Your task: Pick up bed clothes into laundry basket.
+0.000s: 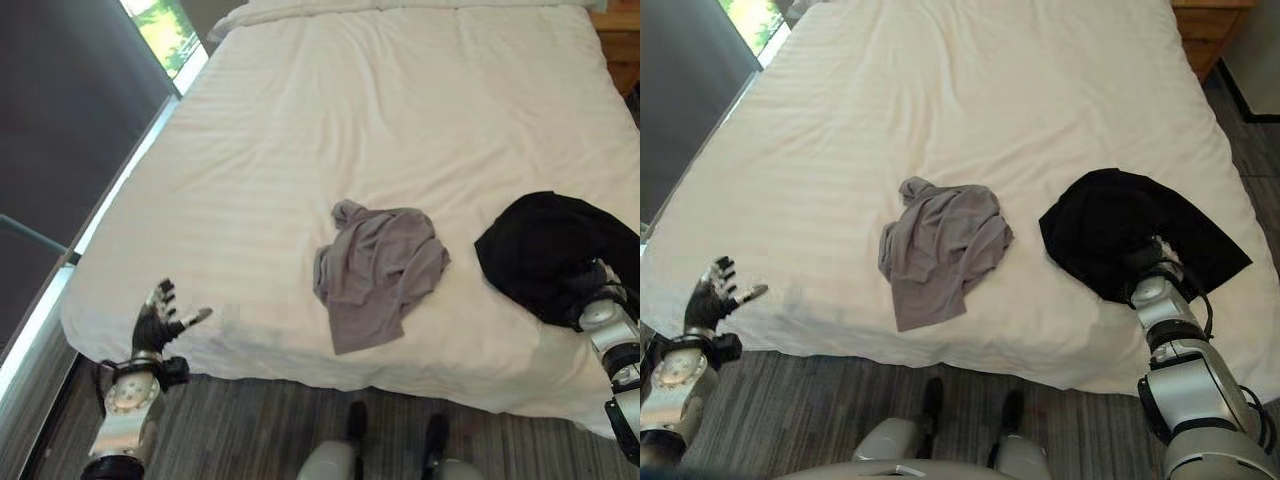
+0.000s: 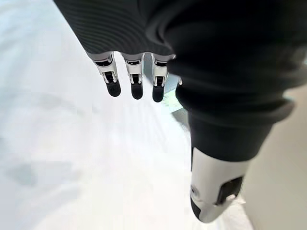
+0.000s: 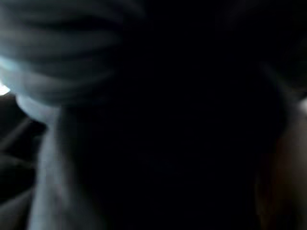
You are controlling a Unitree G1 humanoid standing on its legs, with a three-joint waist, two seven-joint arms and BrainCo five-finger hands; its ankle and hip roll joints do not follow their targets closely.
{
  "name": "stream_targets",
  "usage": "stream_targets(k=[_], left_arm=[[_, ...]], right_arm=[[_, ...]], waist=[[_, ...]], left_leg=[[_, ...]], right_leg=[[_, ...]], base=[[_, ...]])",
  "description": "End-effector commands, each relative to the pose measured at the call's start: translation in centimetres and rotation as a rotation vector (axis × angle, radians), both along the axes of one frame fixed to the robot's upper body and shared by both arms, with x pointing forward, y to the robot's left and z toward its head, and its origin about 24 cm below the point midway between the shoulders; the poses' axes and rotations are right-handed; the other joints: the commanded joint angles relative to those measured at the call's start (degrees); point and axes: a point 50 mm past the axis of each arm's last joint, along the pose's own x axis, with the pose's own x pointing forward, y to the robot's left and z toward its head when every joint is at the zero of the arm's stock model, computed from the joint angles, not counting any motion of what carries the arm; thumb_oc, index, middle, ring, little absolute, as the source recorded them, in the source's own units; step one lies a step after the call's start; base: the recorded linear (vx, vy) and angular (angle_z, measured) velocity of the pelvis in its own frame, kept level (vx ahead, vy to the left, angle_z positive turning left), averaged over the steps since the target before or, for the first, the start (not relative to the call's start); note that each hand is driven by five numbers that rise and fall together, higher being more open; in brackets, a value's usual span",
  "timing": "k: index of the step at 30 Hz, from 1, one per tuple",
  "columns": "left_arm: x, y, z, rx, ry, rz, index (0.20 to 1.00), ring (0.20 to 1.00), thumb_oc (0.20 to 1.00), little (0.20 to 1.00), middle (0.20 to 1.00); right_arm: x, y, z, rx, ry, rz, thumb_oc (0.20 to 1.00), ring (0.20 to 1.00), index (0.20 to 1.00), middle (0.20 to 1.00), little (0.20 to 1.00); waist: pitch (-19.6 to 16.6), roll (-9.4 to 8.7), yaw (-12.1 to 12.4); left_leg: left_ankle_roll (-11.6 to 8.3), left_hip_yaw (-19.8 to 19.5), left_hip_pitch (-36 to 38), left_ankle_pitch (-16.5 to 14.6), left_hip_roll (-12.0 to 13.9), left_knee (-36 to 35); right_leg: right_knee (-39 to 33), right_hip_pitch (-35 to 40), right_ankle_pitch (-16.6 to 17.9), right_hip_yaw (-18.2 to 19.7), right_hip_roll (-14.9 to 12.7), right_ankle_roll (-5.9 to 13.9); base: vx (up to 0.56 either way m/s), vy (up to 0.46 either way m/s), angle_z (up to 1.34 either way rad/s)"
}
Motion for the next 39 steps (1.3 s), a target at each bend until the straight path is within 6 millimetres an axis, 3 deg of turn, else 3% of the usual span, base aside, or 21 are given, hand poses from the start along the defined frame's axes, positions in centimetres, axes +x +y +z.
stream_targets(k=[1,2,3,4,5,6,7,8,9,10,12,13,15,17,18,19,21,22,24,32,39], left_arm=[[-0.4,2.8,5.8,0.127,-0.190,0.037,1.000,1.000,1.000,1.000,1.000],[-0.5,2.8,5.8,0.128,-0.189,0.037,1.000,1.000,1.000,1.000,1.000],[-1.6,3.8,6.4,0.155,-0.189,0.078,1.000,1.000,1.000,1.000,1.000],[-1.5,3.7,6.4,0.156,-0.188,0.077,1.000,1.000,1.000,1.000,1.000],[1.2,0.7,6.8,0.213,-0.212,0.019,1.000,1.000,1.000,1.000,1.000],[1.5,0.4,6.8,0.216,-0.213,0.014,1.000,1.000,1.000,1.000,1.000],[8.0,-6.1,12.8,0.219,-0.481,-0.060,1.000,1.000,1.000,1.000,1.000],[6.6,-3.7,11.3,0.453,-0.338,0.019,1.000,1.000,1.000,1.000,1.000],[5.9,-2.3,9.6,0.451,-0.266,0.092,1.000,1.000,1.000,1.000,1.000],[6.0,-2.4,9.6,0.451,-0.266,0.089,1.000,1.000,1.000,1.000,1.000],[4.1,0.5,6.6,0.416,-0.132,0.186,1.000,1.000,1.000,1.000,1.000],[1.6,4.0,4.7,0.426,0.009,0.295,1.000,1.000,1.000,1.000,1.000],[-0.6,7.2,4.3,0.510,0.150,0.378,1.000,1.000,1.000,1.000,1.000],[-1.4,8.9,4.8,0.575,0.219,0.423,1.000,1.000,1.000,1.000,1.000],[-0.7,7.8,1.7,0.649,0.306,0.445,1.000,1.000,1.000,1.000,1.000],[-1.6,9.2,1.0,0.749,0.457,0.476,1.000,1.000,1.000,1.000,1.000],[0.4,7.4,1.0,0.710,0.425,0.450,1.000,1.000,1.000,1.000,1.000],[2.0,5.2,1.8,0.764,0.336,0.378,1.000,1.000,1.000,1.000,1.000],[2.5,3.0,1.0,0.845,0.336,0.314,1.000,1.000,1.000,1.000,1.000],[4.2,0.8,-1.9,0.731,0.366,0.265,1.000,1.000,1.000,1.000,1.000],[3.1,0.2,-3.5,0.618,0.370,0.288,1.000,1.000,1.000,1.000,1.000]], right_arm=[[2.5,3.5,4.5,-0.061,-0.220,0.217,0.200,0.200,0.200,0.200,0.200],[2.4,3.5,4.5,-0.060,-0.219,0.216,0.200,0.200,0.200,0.200,0.200],[1.7,3.7,10.8,-0.162,-0.477,0.279,0.200,0.200,0.200,0.200,0.200],[1.6,3.6,10.7,-0.162,-0.475,0.278,0.200,0.200,0.200,0.200,0.200],[0.3,6.0,15.8,-0.264,-0.753,0.349,0.200,0.200,0.200,0.200,0.200],[0.0,5.8,15.8,-0.268,-0.753,0.340,0.200,0.200,0.200,0.200,0.200],[0.1,8.1,17.7,-0.325,-0.838,0.423,0.200,0.200,0.200,0.200,0.200],[-4.1,4.9,21.2,-0.458,-1.010,0.269,0.200,0.200,0.200,0.200,0.200],[-5.9,4.7,23.5,-0.571,-1.073,0.264,0.200,0.200,0.200,0.200,0.200],[-6.1,4.6,23.4,-0.573,-1.070,0.261,0.200,0.200,0.200,0.200,0.200],[-8.8,3.9,25.8,-0.626,-1.199,0.226,0.200,0.200,0.200,0.200,0.200],[-10.3,3.0,27.1,-0.633,-1.237,0.218,0.200,0.200,0.200,0.200,0.200],[-10.9,2.0,28.0,-0.651,-1.233,0.208,0.200,0.200,0.200,0.200,0.200],[-10.9,1.2,28.5,-0.663,-1.213,0.196,0.200,0.200,0.200,0.200,0.200],[-10.0,1.4,28.3,-0.637,-1.212,0.207,0.200,0.200,0.200,0.200,0.200],[-10.5,0.7,28.5,-0.672,-1.166,0.190,0.200,0.200,0.200,0.200,0.200],[-10.5,0.4,27.9,-0.690,-1.149,0.165,0.200,0.200,0.200,0.200,0.200],[-11.0,-0.7,27.1,-0.708,-1.105,0.109,0.200,0.200,0.200,0.200,0.200],[-12.1,-2.6,26.1,-0.742,-1.037,-0.014,0.200,0.200,0.200,0.200,0.200],[-11.7,-5.0,22.3,-0.650,-0.874,-0.114,0.200,0.200,0.200,0.200,0.200],[-11.7,-6.1,20.1,-0.641,-0.778,-0.181,0.200,0.200,0.200,0.200,0.200]], waist=[[-1.1,-3.22,0.6],[-1.1,-3.27,0.7],[-0.6,-4.11,-0.4],[-0.9,-4.14,-0.3],[-0.7,-5.75,-3.7],[-0.6,-5.72,-3.3],[-1.4,-6.82,-6.8],[-1.4,-8.59,-7.4],[-1.9,-9.29,-7.5],[-2.2,-9.23,-7.3],[-2.6,-9.41,-8.0],[-3.1,-9.19,-7.8],[-3.8,-9.00,-7.8],[-3.9,-8.78,-7.9],[-4.1,-8.70,-9.0],[-5.1,-7.96,-11.0],[-5.6,-7.75,-10.9],[-5.7,-7.94,-10.9],[-6.1,-8.71,-10.7],[-7.7,-9.04,-12.5],[-7.5,-9.03,-12.1]], left_leg=[[-4.40,0.5,2.1,-2.1,3.5,0.3],[-4.41,0.6,2.3,-2.2,3.5,0.3],[-4.31,0.7,2.1,-1.3,3.8,2.9],[-4.36,0.7,2.3,-1.7,3.9,2.8],[-4.36,0.9,1.7,-3.8,3.6,7.2],[-4.31,0.8,1.5,-3.6,3.5,7.4],[-4.12,1.8,1.7,-4.9,3.7,8.2],[-3.22,0.4,1.1,-7.5,2.2,9.4],[-2.64,-2.1,0.4,-8.8,0.4,9.1],[-2.55,-2.1,0.6,-9.3,0.4,9.1],[-2.29,-7.1,-0.5,-8.5,-1.8,7.1],[-1.58,-16.0,-1.7,-7.5,-4.7,4.9],[-1.14,-25.3,-2.5,-7.6,-8.7,2.9],[-1.27,-27.8,-3.0,-7.1,-10.0,3.1],[-1.32,-27.0,-1.9,-7.2,-9.3,1.8],[-0.97,-26.1,0.4,-5.5,-7.7,1.5],[-0.60,-25.3,1.0,-4.7,-7.4,1.1],[-0.37,-24.6,1.4,-4.6,-7.1,0.9],[0.16,-23.6,1.9,-4.8,-7.0,0.6],[1.76,-19.9,4.9,-6.6,-7.2,0.3],[2.95,-17.7,5.4,-7.4,-7.5,0.3]], right_leg=[[0.8,-0.4,-4.4,2.3,-3.4,3.52],[0.8,-0.4,-4.4,2.3,-3.3,3.51],[1.0,-0.2,-3.9,3.2,-3.6,3.37],[0.9,-0.1,-4.4,3.2,-3.5,3.45],[1.1,0.3,-4.6,4.4,-3.9,3.45],[1.0,0.2,-4.3,4.4,-4.0,3.46],[1.0,0.3,-4.5,5.5,-4.0,3.56],[0.9,0.4,-4.2,8.0,-4.1,3.93],[0.8,0.6,-4.3,10.1,-3.6,3.99],[0.8,0.6,-4.7,10.1,-3.6,4.09],[0.9,0.6,-3.8,14.4,-2.2,4.13],[1.2,1.5,-4.0,20.7,0.0,3.91],[1.4,2.2,-4.3,26.6,2.3,3.64],[2.0,2.4,-4.6,29.3,3.2,3.78],[2.9,2.5,-5.2,31.1,4.4,3.67],[4.2,2.0,-5.3,34.2,5.3,3.77],[4.9,1.7,-5.0,35.8,5.5,3.87],[5.5,1.4,-5.2,36.0,5.4,3.77],[6.3,1.1,-5.8,36.5,5.2,3.88],[6.4,1.2,-4.5,40.9,4.2,5.59],[5.3,0.3,-2.5,43.0,3.7,6.73]], base=[[0.00,0.000,0.00],[-0.03,0.037,-0.02],[0.00,0.025,-0.15],[0.04,0.043,-0.20],[0.06,0.018,-0.28],[0.11,0.017,-0.11],[0.14,0.014,-0.23],[0.25,0.022,-0.12],[0.20,0.029,-0.50],[0.19,0.030,-1.01],[0.22,0.074,-1.52],[0.31,0.104,-1.16],[0.24,0.064,-2.23],[0.06,0.074,-2.34],[0.07,0.211,-2.06],[0.06,0.219,-1.50],[0.04,0.152,-0.28],[-0.02,0.082,-0.31],[0.01,0.078,-0.82],[0.02,0.071,-0.30],[0.00,0.046,-0.20]])
